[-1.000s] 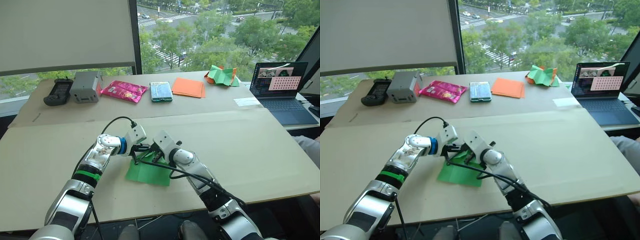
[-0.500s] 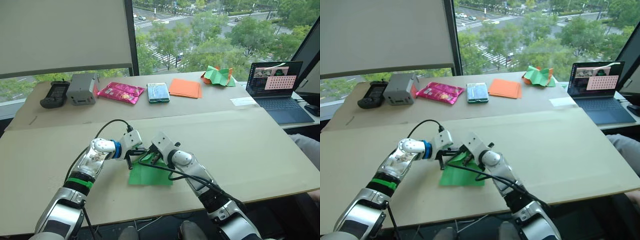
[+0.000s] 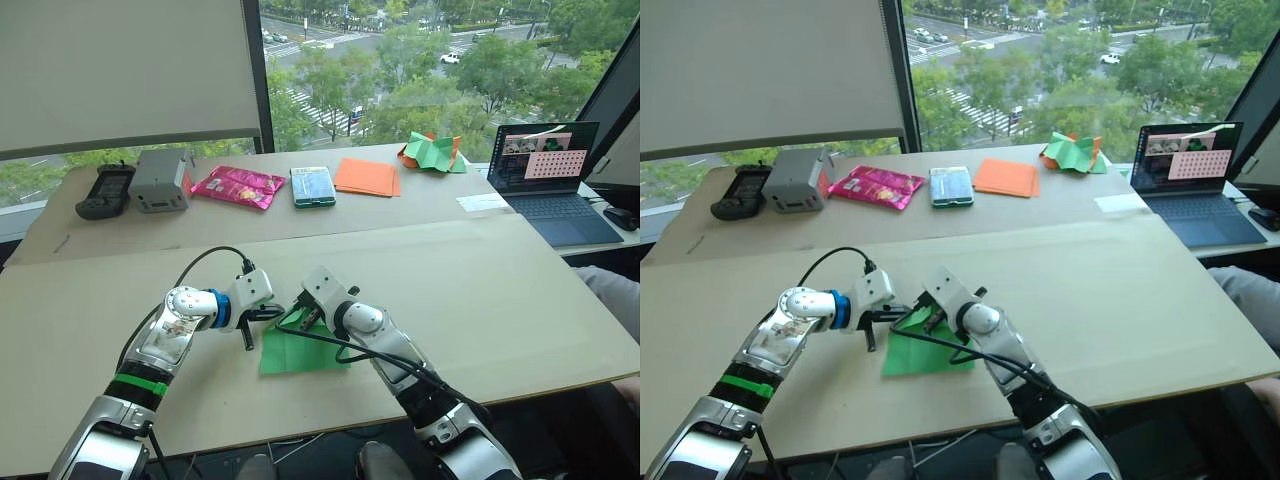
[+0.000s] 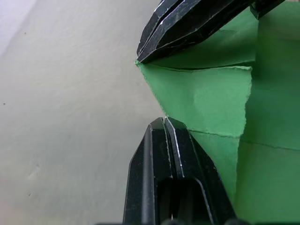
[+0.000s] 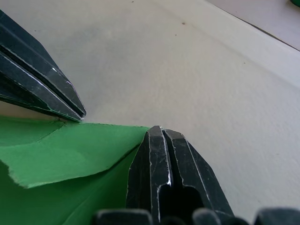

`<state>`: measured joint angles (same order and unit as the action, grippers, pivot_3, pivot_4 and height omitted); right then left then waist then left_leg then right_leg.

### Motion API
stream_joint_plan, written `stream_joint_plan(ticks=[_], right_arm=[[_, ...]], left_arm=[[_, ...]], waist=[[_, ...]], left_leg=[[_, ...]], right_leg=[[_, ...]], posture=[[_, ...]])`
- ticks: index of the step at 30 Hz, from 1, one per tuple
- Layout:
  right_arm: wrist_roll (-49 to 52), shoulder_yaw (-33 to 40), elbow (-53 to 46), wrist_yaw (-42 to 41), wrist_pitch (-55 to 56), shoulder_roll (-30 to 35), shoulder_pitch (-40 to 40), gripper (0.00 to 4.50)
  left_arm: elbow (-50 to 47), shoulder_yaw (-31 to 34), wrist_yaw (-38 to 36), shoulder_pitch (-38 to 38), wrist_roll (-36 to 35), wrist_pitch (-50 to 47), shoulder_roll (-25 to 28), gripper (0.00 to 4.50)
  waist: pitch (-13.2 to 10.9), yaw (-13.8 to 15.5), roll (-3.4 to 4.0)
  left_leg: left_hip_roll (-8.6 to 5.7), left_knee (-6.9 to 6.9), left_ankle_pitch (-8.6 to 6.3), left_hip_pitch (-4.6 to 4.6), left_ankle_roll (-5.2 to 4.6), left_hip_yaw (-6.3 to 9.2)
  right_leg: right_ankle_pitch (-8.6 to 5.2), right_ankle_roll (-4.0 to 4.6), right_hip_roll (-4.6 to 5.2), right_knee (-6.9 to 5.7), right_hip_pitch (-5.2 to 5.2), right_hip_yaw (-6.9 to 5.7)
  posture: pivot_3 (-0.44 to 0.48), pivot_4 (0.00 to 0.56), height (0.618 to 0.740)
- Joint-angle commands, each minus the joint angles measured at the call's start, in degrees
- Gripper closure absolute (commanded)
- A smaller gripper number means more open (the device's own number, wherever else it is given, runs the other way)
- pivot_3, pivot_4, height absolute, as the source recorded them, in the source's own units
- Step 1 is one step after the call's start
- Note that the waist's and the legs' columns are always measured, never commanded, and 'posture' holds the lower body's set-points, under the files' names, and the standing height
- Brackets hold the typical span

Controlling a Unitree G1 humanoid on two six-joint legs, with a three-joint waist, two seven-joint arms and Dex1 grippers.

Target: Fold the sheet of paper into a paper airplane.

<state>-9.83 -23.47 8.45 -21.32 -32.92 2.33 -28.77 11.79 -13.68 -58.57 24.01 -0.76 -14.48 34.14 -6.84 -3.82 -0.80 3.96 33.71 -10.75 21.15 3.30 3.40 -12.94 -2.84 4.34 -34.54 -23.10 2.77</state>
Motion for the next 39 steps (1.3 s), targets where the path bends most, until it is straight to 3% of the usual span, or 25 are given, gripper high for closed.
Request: stream_joint_plan(ticks=[1,13,23,34,39], right_arm=[[0.02,-0.47,0.14,-0.54,-1.45,-0.04,0.73,4.5],[-0.02,-0.78,0.54,-0.72,-1.34,-0.46,0.65,4.5],[-0.03,-0.81,0.58,-0.84,-1.43,-0.48,0.62,4.5],[-0.19,-0.67,0.21,-0.77,-1.71,-0.36,0.65,4.5],[-0.26,-0.52,-0.24,-0.57,-2.08,-0.22,0.84,4.5]], left_arm=[[0.03,-2.24,-2.31,-4.65,0.52,-3.85,1.88,4.45],[-7.03,0.16,-1.38,-10.33,-1.77,-6.87,5.05,4.45],[-13.28,6.55,0.55,-1.72,-9.21,-13.1,2.82,4.45],[-4.56,1.32,2.66,1.75,-5.6,-8.46,-2.05,4.45],[-0.84,-0.78,1.95,2.11,-3.22,-5.8,-1.93,4.45]], waist=[[0.01,-0.02,0.01],[0.01,-0.14,0.04],[-0.2,-0.03,-0.16],[-0.23,0.17,-0.21],[-0.22,0.39,-0.21]], left_leg=[[0.0,-0.01,0.0,-0.01,0.0,0.0],[0.0,-0.04,-0.09,-0.09,0.06,0.0],[0.0,-0.04,-0.07,0.08,0.03,0.01],[0.0,-0.02,-0.03,0.11,-0.04,0.02],[0.0,-0.01,-0.04,0.11,-0.03,0.01]], right_leg=[[0.0,0.01,0.0,0.0,0.0,0.0],[-0.07,0.07,0.03,0.02,-0.14,0.0],[-0.06,0.06,0.01,0.02,-0.16,-0.01],[-0.05,0.04,-0.01,0.01,-0.1,-0.01],[-0.05,0.04,0.0,0.01,-0.1,0.0]], posture=[[0.0,0.15,0.706],[0.0,0.15,0.706],[0.0,0.15,0.706],[0.0,0.15,0.706],[0.0,0.15,0.706]])
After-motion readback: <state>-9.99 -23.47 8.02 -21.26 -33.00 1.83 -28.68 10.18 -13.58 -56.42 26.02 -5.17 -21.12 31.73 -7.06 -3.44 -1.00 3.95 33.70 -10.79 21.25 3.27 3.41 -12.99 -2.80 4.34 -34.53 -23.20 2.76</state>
